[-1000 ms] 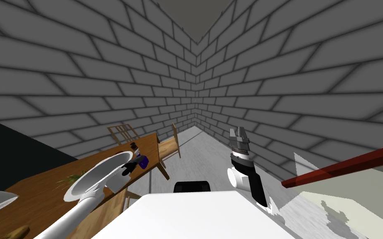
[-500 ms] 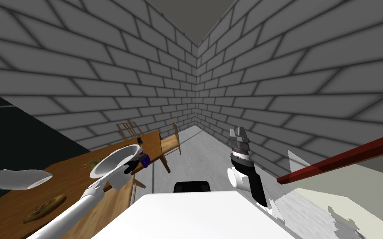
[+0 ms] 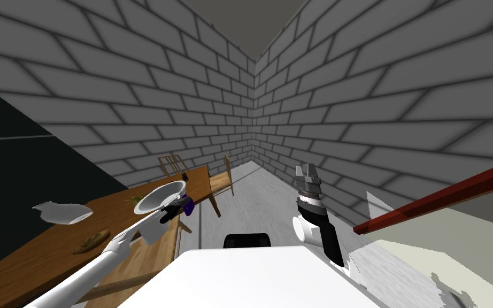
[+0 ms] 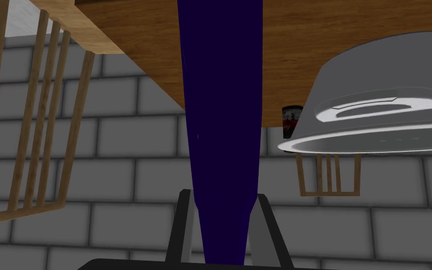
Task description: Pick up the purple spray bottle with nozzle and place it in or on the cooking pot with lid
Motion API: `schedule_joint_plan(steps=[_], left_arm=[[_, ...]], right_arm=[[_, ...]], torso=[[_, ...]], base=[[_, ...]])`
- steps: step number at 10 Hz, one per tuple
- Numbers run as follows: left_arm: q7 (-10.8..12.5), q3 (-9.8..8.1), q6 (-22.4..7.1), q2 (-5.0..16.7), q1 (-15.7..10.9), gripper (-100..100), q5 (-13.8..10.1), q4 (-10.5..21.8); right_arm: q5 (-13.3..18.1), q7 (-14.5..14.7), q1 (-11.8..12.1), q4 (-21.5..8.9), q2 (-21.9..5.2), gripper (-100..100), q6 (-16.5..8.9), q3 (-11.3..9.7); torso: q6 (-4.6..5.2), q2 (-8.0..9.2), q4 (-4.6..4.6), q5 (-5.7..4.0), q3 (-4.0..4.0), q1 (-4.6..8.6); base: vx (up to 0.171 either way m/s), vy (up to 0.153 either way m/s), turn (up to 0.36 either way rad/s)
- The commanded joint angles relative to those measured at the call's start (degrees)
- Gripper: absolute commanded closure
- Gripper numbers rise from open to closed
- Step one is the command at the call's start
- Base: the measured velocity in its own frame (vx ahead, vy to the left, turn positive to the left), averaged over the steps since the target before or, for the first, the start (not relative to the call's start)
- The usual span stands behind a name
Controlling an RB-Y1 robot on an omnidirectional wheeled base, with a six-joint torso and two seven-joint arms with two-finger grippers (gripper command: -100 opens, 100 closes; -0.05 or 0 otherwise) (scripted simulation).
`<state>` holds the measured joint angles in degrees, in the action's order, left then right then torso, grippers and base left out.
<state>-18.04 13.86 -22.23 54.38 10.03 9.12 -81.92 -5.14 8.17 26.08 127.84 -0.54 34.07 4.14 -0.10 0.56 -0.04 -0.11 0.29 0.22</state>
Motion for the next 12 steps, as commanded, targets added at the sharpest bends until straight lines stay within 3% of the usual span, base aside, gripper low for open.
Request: schedule_joint_plan(steps=[1, 6, 12], left_arm=[[0.28, 0.82, -1.04, 1.59, 0.56, 100, -0.84, -2.17], [1.61, 1.44, -3.03, 7.5, 2.46, 100, -5.41, -6.72], [3.43, -1.03, -4.32, 14.66, 4.71, 100, -13.08, -8.37]], right_arm=[[0.0, 0.0, 0.0, 0.0, 0.0, 0, 0.0, 0.0], [0.0, 0.0, 0.01, 0.0, -0.01, 0, 0.0, 0.01], [0.0, 0.0, 0.03, 0.0, -0.02, 0, 0.01, 0.02]], torso=[[0.0, 0.0, 0.0, 0.0, 0.0, 0.0], [0.0, -0.38, 0.04, -0.01, -0.2, -0.29], [0.04, -0.91, 0.13, 0.06, -0.49, -0.61]], base=[[-0.121, 0.0, 0.039], [-0.062, 0.04, 0.025], [0.051, 0.119, -0.014]])
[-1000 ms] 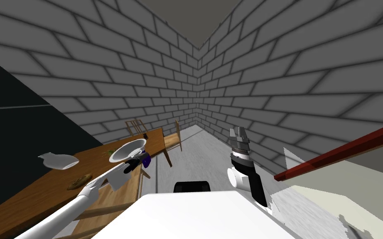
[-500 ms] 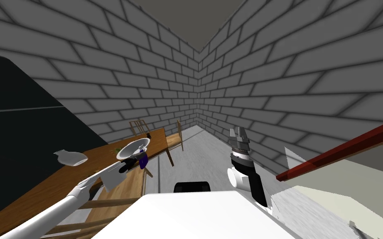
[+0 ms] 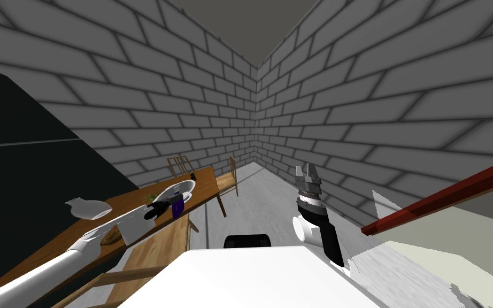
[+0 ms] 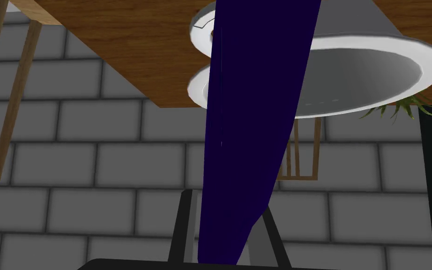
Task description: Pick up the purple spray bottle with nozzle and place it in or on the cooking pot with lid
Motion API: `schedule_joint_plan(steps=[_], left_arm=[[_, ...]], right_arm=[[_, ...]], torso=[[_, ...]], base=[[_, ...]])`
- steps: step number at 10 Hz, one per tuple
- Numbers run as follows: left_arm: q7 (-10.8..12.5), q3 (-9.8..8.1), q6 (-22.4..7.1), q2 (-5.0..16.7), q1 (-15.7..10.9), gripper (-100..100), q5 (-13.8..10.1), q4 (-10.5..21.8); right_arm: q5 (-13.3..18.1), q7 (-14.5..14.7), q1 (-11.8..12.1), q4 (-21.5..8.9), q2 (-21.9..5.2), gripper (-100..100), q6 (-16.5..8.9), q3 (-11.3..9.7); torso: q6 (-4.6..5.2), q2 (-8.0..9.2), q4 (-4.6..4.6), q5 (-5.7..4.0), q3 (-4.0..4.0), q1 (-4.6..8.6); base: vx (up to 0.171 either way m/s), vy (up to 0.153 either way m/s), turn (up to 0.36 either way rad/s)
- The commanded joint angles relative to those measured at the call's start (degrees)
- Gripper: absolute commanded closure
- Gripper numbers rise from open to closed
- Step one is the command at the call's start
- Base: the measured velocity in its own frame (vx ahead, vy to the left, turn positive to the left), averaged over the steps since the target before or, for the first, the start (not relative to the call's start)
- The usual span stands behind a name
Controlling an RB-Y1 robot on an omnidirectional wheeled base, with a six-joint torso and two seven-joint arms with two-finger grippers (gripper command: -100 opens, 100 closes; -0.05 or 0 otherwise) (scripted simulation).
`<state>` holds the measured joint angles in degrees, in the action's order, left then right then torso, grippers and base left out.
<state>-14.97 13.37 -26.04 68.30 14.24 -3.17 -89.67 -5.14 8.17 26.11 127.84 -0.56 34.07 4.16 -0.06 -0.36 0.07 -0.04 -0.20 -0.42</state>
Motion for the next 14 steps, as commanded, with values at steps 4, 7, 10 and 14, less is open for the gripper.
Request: schedule_joint_plan(steps=[4, 7, 10, 14], left_arm=[[1.62, -2.91, -1.29, 5.65, 1.99, 100, -6.54, -0.95], [2.43, -4.58, -1.88, 9.01, 2.97, 100, -10.46, -1.19], [3.03, -5.82, -2.42, 11.65, 3.73, 100, -13.51, -1.46], [2.97, -5.79, -2.34, 12.0, 3.41, -100, -14.04, -1.03]], right_arm=[[0.0, 0.0, 0.0, 0.0, 0.0, 0, 0.0, 0.0], [0.0, 0.0, 0.0, 0.0, 0.0, 0, 0.0, 0.0], [0.0, 0.0, 0.0, 0.0, 0.0, 0, 0.0, 0.0], [0.0, 0.0, -0.01, 0.0, 0.01, 0, 0.0, -0.01]], torso=[[-0.02, -0.06, -0.03, 0.04, -0.01, -0.03], [-0.02, 0.03, -0.09, 0.07, 0.06, 0.01], [-0.03, 0.06, -0.12, 0.06, 0.09, 0.08], [-0.04, 0.39, -0.17, 0.01, 0.27, 0.53]], base=[[0.097, 0.143, -0.029], [0.08, 0.138, -0.029], [0.076, 0.12, -0.025], [0.016, 0.037, -0.007]])
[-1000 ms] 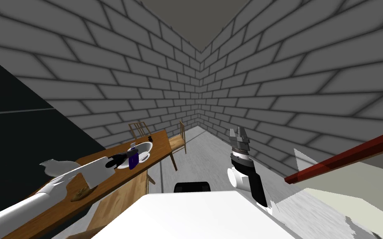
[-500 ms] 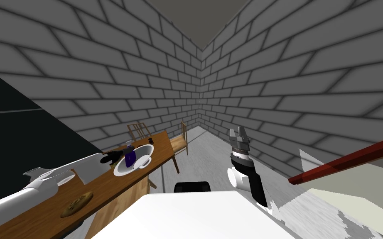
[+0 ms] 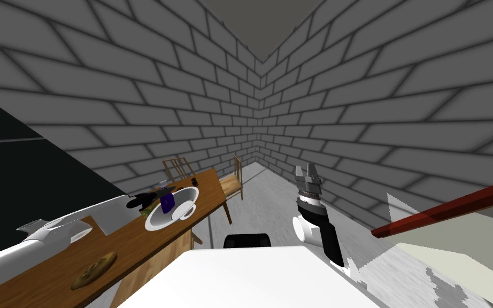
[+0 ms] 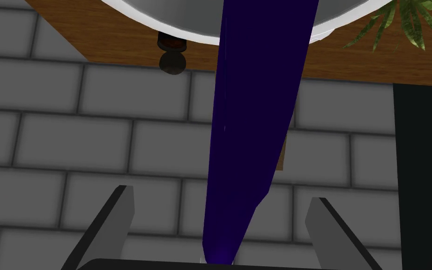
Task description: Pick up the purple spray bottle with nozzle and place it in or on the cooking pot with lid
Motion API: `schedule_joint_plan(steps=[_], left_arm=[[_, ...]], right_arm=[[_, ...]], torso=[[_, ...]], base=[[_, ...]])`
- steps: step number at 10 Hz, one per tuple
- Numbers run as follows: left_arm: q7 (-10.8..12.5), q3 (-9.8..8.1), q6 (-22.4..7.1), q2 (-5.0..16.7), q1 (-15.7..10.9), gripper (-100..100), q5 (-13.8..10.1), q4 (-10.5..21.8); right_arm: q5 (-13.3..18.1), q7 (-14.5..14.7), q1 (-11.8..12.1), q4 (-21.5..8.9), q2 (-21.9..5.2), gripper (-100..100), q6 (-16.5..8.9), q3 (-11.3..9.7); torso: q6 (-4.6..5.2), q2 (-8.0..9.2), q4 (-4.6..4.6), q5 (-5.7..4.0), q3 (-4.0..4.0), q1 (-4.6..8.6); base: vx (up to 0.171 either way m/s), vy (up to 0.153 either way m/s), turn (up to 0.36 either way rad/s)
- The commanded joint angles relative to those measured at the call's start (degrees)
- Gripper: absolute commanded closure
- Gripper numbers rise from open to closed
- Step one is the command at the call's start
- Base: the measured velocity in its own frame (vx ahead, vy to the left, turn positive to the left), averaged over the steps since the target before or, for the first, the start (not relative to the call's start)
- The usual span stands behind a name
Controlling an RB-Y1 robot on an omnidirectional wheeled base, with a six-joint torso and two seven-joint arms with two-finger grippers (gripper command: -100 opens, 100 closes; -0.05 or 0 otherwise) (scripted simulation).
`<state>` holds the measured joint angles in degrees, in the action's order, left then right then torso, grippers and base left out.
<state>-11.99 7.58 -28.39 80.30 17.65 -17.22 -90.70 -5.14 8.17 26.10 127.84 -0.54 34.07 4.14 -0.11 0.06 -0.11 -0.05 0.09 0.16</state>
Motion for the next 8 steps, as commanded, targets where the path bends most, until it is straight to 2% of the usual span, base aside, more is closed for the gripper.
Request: schedule_joint_plan(steps=[1, 3, 4, 5, 8], left_arm=[[0.0, 0.0, 0.0, 0.0, 0.0, -100, 0.0, 0.0], [0.0, 0.0, 0.0, 0.0, 0.0, -100, 0.0, 0.0], [0.0, 0.0, 0.0, 0.0, 0.0, 0, 0.0, 0.0], [0.42, -0.36, -0.96, 1.9, 0.19, -100, -1.35, -1.81], [1.06, -0.9, -2.41, 4.75, 0.48, -100, -3.38, -4.52]], right_arm=[[0.0, 0.0, 0.0, 0.0, 0.0, 0, 0.0, 0.0], [0.0, 0.0, 0.0, 0.0, 0.0, 0, 0.0, 0.0], [0.0, 0.0, 0.0, 0.0, 0.0, 0, 0.0, 0.0], [0.0, 0.0, 0.0, 0.0, 0.0, 0, 0.0, 0.0], [0.0, 0.0, 0.0, 0.0, 0.0, 0, 0.0, 0.0]], torso=[[0.0, 0.0, 0.0, 0.0, 0.0, 0.0], [0.0, 0.02, -0.01, -0.01, 0.01, 0.03], [0.0, 0.03, -0.01, -0.01, 0.02, 0.04], [0.0, 0.03, -0.01, -0.01, 0.02, 0.04], [-0.01, -0.02, 0.0, 0.0, -0.01, -0.05]], base=[[0.0, 0.0, 0.0], [0.0, 0.0, 0.0], [0.0, 0.0, 0.0], [0.006, 0.013, 0.071], [0.014, 0.027, 0.053]])
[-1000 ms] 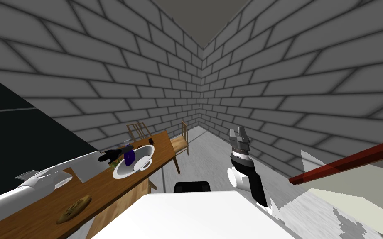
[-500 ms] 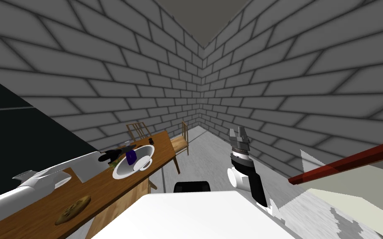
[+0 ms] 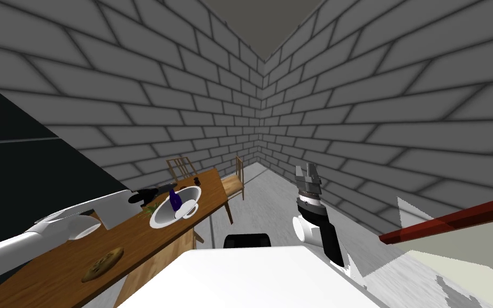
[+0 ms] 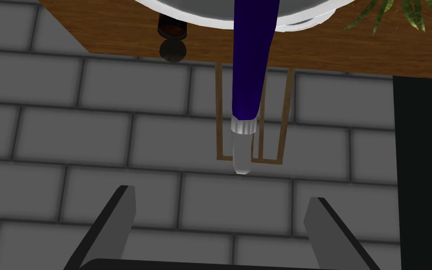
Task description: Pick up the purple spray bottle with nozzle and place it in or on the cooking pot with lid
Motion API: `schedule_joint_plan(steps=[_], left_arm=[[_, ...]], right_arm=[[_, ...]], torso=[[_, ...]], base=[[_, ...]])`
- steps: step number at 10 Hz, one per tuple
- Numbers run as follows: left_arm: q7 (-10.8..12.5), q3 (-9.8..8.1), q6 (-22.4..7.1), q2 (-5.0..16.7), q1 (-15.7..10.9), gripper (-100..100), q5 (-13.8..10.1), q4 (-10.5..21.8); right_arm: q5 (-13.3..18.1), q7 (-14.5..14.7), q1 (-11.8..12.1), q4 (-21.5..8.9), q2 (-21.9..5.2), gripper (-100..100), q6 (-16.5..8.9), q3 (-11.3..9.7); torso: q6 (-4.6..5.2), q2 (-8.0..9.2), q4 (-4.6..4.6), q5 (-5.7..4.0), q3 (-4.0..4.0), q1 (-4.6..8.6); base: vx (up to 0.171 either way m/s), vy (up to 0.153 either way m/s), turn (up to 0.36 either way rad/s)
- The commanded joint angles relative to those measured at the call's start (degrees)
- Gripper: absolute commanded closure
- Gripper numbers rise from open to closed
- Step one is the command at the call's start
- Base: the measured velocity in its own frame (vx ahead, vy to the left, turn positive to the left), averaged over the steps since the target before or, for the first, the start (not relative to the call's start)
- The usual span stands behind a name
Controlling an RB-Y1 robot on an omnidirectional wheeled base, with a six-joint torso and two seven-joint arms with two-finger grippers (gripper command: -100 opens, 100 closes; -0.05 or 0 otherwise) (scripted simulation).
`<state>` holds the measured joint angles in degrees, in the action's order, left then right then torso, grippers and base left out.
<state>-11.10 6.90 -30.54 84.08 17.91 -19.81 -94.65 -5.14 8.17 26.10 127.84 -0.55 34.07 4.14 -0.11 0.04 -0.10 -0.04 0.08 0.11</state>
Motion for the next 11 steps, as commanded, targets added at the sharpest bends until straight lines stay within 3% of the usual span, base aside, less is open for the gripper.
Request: schedule_joint_plan(steps=[1, 5, 6, 7, 11], left_arm=[[0.38, -0.39, -0.74, 1.93, 0.32, -100, -1.46, -1.48], [1.23, -1.11, -2.67, 5.73, 0.7, -100, -4.16, -5.09], [1.32, -1.52, -2.38, 5.25, 1.34, -100, -3.52, -4.92], [1.48, -1.64, -2.52, 5.37, 1.45, 0, -3.56, -5.11], [1.47, -1.63, -2.51, 5.36, 1.44, 0, -3.56, -5.09]], right_arm=[[0.0, 0.0, 0.0, 0.0, 0.0, 0, 0.0, 0.0], [0.0, 0.0, 0.0, 0.0, 0.0, 0, 0.0, 0.0], [0.0, 0.0, 0.0, 0.0, 0.0, 0, 0.0, 0.0], [0.0, 0.0, 0.0, 0.0, 0.0, 0, 0.0, 0.0], [0.0, 0.0, 0.0, 0.0, 0.0, 0, 0.0, 0.0]], torso=[[0.0, 0.0, 0.0, 0.0, 0.0, 0.0], [0.0, 0.01, 0.0, -0.01, 0.01, 0.03], [0.0, 0.02, 0.0, -0.01, 0.01, 0.03], [0.01, 0.03, 0.0, 0.0, 0.01, 0.06], [0.01, 0.05, -0.01, -0.01, 0.03, 0.09]], base=[[0.01, 0.02, 0.046], [0.009, 0.019, 0.046], [0.005, 0.008, 0.006], [0.0, 0.0, 0.0], [0.0, 0.0, 0.0]])
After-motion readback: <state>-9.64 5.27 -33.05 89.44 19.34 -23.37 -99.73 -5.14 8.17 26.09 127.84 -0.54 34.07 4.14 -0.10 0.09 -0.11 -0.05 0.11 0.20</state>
